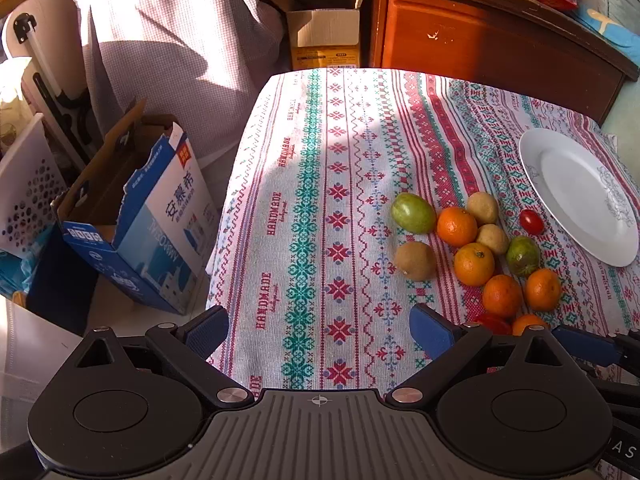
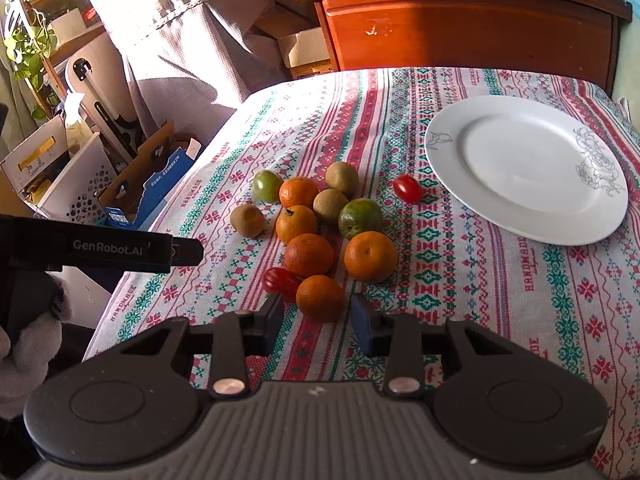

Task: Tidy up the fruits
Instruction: 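Grasp an orange tangerine with the right tool while the left tool grasps a red cherry tomato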

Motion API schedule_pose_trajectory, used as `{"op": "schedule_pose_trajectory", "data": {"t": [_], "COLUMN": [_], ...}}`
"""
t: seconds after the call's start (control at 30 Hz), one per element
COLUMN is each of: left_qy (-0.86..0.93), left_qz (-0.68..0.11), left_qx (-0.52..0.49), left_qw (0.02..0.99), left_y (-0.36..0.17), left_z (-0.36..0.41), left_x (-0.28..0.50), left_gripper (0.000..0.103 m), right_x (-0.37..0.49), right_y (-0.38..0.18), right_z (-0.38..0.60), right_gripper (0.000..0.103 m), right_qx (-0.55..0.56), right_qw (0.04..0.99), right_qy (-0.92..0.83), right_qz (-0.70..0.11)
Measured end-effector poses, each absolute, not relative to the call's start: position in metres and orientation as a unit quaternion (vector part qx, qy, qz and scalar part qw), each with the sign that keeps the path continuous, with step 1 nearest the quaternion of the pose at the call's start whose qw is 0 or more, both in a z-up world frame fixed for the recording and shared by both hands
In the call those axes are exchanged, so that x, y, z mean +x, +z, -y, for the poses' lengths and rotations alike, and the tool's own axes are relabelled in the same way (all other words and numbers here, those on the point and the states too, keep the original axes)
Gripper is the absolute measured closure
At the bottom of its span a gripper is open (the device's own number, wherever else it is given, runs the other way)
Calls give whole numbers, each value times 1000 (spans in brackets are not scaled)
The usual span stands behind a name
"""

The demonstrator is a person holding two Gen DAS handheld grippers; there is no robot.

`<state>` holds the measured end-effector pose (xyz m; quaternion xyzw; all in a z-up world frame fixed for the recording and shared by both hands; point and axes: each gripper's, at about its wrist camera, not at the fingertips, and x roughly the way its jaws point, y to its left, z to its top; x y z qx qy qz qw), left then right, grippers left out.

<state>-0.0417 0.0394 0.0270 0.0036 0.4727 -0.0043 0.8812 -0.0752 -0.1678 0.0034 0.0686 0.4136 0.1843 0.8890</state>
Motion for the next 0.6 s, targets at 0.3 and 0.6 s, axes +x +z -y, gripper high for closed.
{"op": "schedule_pose_trajectory", "data": {"t": [0.3, 0.6], "left_qy": [-39, -102], "left_qz": [-469, -457], "left_qx": [11, 26], "left_qw": [882, 883], "left_y": [23, 19], "left_z": [-25, 1], "left_x": [-47, -59], "left_gripper": [8, 13], "right_x": [-79, -82], "right_y": [4, 5], "right_z": [172, 199], "right_gripper": [76, 76], "right_qx": [55, 75], "right_qw": [891, 895], "right_qy": [190, 149], "right_qz": [-409, -415]}}
